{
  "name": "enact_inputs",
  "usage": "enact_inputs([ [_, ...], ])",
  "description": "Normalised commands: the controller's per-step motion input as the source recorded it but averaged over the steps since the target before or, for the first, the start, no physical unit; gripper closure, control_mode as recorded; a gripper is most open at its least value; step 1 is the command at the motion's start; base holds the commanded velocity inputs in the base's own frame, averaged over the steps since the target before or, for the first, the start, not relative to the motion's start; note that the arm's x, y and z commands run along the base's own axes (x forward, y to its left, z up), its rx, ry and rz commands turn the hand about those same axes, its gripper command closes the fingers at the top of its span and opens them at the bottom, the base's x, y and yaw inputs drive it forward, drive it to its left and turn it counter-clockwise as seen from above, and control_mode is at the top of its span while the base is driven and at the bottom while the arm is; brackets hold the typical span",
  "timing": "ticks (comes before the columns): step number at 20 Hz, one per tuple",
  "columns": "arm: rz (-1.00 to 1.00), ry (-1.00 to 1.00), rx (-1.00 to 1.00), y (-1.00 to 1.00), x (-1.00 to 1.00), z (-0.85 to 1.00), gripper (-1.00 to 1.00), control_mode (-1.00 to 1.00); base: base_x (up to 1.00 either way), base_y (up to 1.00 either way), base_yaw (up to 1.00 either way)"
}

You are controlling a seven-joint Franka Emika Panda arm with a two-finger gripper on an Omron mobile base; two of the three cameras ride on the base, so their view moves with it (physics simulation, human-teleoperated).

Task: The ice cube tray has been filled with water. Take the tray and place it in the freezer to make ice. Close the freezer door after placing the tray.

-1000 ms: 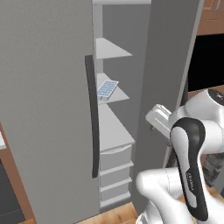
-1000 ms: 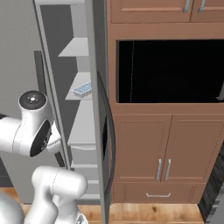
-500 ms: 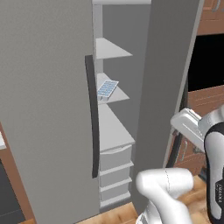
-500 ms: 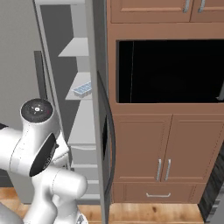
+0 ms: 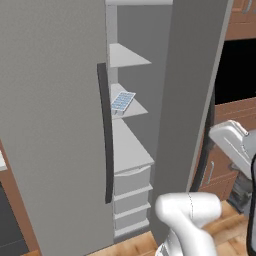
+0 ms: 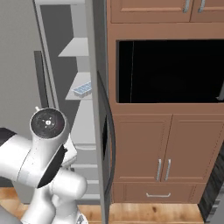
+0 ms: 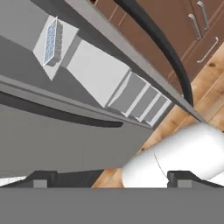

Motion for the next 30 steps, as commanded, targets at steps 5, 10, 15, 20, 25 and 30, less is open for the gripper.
enact_inputs([
  [5,-0.05,-0.19,0.23,-0.31,0.00,0.00,-1.00,-1.00,0.00,0.00,0.00],
  [10,-0.04,-0.05,0.33,-0.42,0.00,0.00,-1.00,-1.00,0.00,0.00,0.00],
  [15,-0.03,0.00,0.34,-0.47,0.21,-0.02,-1.00,-1.00,0.00,0.00,0.00],
  [20,-0.01,0.00,0.32,-0.50,0.59,-0.09,-1.00,-1.00,0.00,0.00,0.00],
  [25,0.01,0.02,0.27,-0.55,0.61,-0.04,-1.00,-1.00,0.00,0.00,0.00],
  [30,0.09,0.07,0.23,-0.72,0.60,-0.12,-1.00,-1.00,0.00,0.00,0.00],
])
